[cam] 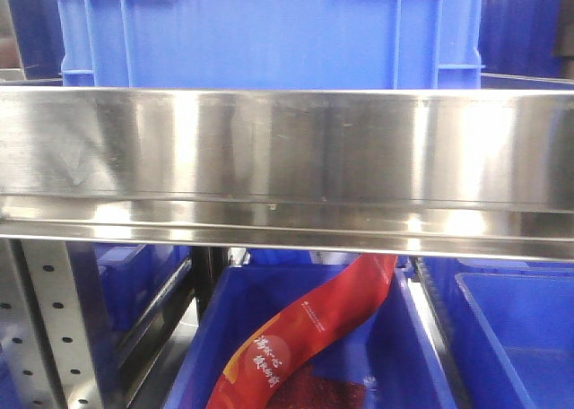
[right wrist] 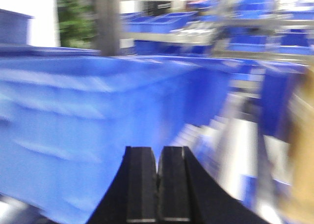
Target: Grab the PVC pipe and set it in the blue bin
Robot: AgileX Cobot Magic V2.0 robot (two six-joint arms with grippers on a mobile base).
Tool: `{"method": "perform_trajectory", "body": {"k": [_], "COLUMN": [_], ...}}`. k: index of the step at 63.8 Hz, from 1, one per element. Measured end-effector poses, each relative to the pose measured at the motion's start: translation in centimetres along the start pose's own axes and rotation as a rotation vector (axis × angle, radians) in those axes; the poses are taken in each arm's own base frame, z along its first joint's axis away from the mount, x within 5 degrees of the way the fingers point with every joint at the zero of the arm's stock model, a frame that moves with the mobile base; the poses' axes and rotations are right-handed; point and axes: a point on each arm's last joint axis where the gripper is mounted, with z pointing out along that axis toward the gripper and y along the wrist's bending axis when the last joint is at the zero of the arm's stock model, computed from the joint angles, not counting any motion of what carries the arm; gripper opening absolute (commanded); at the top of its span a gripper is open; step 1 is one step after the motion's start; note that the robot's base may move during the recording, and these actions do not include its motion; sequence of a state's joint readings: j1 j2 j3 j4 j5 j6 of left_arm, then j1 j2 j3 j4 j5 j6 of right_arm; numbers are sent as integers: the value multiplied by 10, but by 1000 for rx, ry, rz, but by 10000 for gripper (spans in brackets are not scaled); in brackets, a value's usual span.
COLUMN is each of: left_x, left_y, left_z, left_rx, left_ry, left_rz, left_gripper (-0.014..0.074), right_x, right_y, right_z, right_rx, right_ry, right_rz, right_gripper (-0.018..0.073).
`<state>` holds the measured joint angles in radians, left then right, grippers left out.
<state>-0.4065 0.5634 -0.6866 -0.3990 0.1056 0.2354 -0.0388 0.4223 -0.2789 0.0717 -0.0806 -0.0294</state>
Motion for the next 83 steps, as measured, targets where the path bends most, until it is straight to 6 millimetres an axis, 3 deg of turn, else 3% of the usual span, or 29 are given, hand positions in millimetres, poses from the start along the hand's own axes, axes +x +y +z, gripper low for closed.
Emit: {"method": "perform_trajectory", "body": {"k": [12,23,39,83], "left_x": [0,0,0,0], "left_y": [0,0,0,0], "left_z": [0,0,0,0], "left_rx": [0,0,0,0], "left_ry": [0,0,0,-4], "left_rz": [0,0,0,0], "left_gripper": [-111,-111,-111,-111], "right_x": [50,70,73,75], "right_y": [-9,-10,-8,-8], "right_z": [-19,-32,-45,-46], "right_rx": [82,95,88,87], "right_ry": [41,20,-10,-1], "right_rz": [1,1,-7,-9], "right_gripper": [-167,-167,-167,-167]}}
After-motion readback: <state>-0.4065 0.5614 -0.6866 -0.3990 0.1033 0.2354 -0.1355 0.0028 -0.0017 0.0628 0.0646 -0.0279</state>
